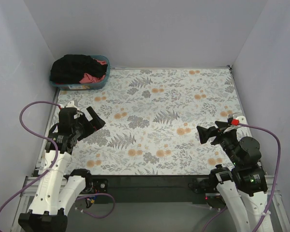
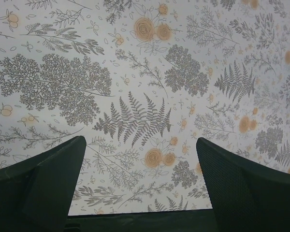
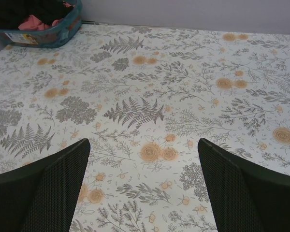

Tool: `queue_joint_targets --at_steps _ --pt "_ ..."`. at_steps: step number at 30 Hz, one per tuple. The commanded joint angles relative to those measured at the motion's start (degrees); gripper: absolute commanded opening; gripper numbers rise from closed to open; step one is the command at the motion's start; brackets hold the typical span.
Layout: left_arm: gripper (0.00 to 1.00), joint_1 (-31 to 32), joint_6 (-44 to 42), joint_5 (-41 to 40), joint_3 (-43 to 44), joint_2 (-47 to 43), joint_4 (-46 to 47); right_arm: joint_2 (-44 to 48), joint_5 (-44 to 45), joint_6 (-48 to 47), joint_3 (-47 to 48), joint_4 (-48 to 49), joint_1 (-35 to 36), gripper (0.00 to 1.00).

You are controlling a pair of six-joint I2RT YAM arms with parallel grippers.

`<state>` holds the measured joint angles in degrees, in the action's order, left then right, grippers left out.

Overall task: Fold and stack the t-shirts
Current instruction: Grab the tshirt from the pile

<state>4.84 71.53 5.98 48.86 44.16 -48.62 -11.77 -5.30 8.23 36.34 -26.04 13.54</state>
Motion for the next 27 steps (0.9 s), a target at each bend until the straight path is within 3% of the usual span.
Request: queue_joint_targets --at_steps 1,13,17,21,27 --pt "0.98 0.2 0.8 -0.2 0.9 -0.9 1.6 -0.1 0.8 1.3 2.2 1.9 0.2 0.98" --pt "0.98 0.2 2.7 -1.2 1.3 4.3 5.1 0.5 -2.6 8.5 -3.2 3.9 0.2 0.98" --pt "0.98 0.2 2.7 -5.3 7.0 13.1 6.5 -3.2 -7.6 11.0 -5.7 4.9 0.2 0.98" --pt "0.98 -0.1 2.2 -11.8 18.2 26.5 8.8 -3.6 -14.4 11.5 -7.9 8.2 0.2 0.98" --pt "0.98 -4.7 4.0 -16.3 34.4 40.5 13.6 -2.7 -15.2 9.4 -9.3 8.8 0.2 0.98"
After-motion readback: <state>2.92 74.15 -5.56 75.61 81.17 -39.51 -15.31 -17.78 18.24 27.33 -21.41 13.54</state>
